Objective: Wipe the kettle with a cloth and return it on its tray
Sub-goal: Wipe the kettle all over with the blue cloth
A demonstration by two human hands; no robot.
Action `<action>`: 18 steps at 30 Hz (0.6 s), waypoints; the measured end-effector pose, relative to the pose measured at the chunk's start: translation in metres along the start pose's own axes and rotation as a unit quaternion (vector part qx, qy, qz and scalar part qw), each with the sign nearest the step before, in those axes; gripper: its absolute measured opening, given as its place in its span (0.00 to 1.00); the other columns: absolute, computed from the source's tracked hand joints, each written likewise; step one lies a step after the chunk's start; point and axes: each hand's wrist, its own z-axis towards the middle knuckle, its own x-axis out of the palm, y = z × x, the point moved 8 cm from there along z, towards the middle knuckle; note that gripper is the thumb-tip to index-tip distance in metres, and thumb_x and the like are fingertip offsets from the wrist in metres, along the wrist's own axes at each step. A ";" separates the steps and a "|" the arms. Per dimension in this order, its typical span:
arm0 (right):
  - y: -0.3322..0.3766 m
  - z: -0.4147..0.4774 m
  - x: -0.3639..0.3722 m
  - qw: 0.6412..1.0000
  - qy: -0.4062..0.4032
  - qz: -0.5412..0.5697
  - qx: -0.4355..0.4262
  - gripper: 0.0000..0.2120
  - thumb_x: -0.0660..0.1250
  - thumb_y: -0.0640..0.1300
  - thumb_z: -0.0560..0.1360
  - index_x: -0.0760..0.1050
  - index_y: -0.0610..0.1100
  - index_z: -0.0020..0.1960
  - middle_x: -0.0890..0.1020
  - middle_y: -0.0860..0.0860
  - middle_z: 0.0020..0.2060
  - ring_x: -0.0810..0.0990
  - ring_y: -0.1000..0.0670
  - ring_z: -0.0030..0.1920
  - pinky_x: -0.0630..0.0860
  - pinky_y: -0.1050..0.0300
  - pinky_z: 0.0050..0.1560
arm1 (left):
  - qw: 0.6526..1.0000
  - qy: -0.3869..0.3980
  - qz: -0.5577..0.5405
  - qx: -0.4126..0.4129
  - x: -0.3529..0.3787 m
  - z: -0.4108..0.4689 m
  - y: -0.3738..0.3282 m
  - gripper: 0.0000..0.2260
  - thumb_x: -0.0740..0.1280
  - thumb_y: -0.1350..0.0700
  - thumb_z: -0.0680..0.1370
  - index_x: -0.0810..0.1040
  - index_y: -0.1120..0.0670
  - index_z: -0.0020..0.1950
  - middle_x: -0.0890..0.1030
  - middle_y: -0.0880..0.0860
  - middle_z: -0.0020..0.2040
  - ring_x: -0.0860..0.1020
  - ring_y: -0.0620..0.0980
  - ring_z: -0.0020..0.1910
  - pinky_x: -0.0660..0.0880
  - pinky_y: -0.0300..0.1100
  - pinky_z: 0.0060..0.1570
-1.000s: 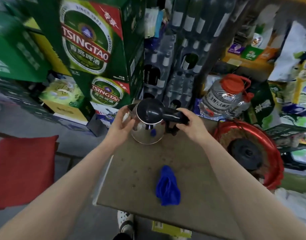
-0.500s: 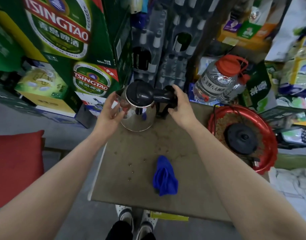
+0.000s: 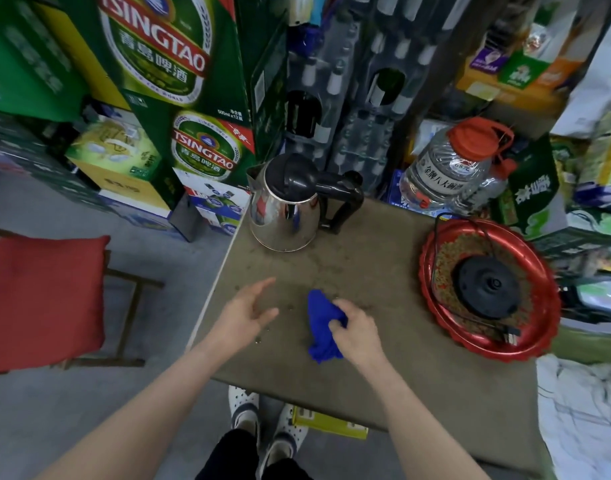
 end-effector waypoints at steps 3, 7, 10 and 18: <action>0.041 -0.004 -0.010 0.990 0.067 0.066 -0.103 0.17 0.63 0.32 0.72 0.79 0.48 0.55 0.82 0.53 0.44 0.78 0.49 0.46 0.72 0.66 0.46 | 0.998 0.041 0.020 0.041 0.013 -0.009 -0.022 0.36 0.76 0.55 0.72 0.64 0.46 0.76 0.69 0.46 0.72 0.67 0.43 0.71 0.64 0.42 0.72; 0.078 0.001 -0.025 0.975 0.091 0.135 -0.153 0.12 0.65 0.34 0.74 0.76 0.49 0.52 0.84 0.53 0.46 0.82 0.50 0.49 0.78 0.53 0.52 | 0.997 -0.028 -0.075 0.023 -0.003 -0.008 -0.043 0.17 0.77 0.59 0.71 0.78 0.53 0.57 0.84 0.52 0.51 0.82 0.47 0.50 0.79 0.49 0.53; 0.085 0.008 -0.024 0.956 0.105 0.246 -0.123 0.06 0.70 0.38 0.78 0.77 0.45 0.53 0.87 0.48 0.47 0.85 0.48 0.50 0.82 0.50 0.51 | 0.981 -0.046 -0.189 -0.020 -0.014 -0.007 -0.039 0.18 0.78 0.51 0.68 0.79 0.52 0.54 0.86 0.49 0.46 0.84 0.45 0.46 0.80 0.39 0.42; 0.092 0.079 -0.108 0.949 -0.178 0.246 -0.083 0.31 0.73 0.35 0.74 0.66 0.52 0.70 0.74 0.48 0.63 0.79 0.58 0.56 0.77 0.64 0.56 | 0.952 -0.088 -0.261 -0.134 -0.048 0.013 -0.014 0.17 0.77 0.52 0.70 0.77 0.51 0.55 0.86 0.54 0.49 0.85 0.52 0.44 0.82 0.46 0.39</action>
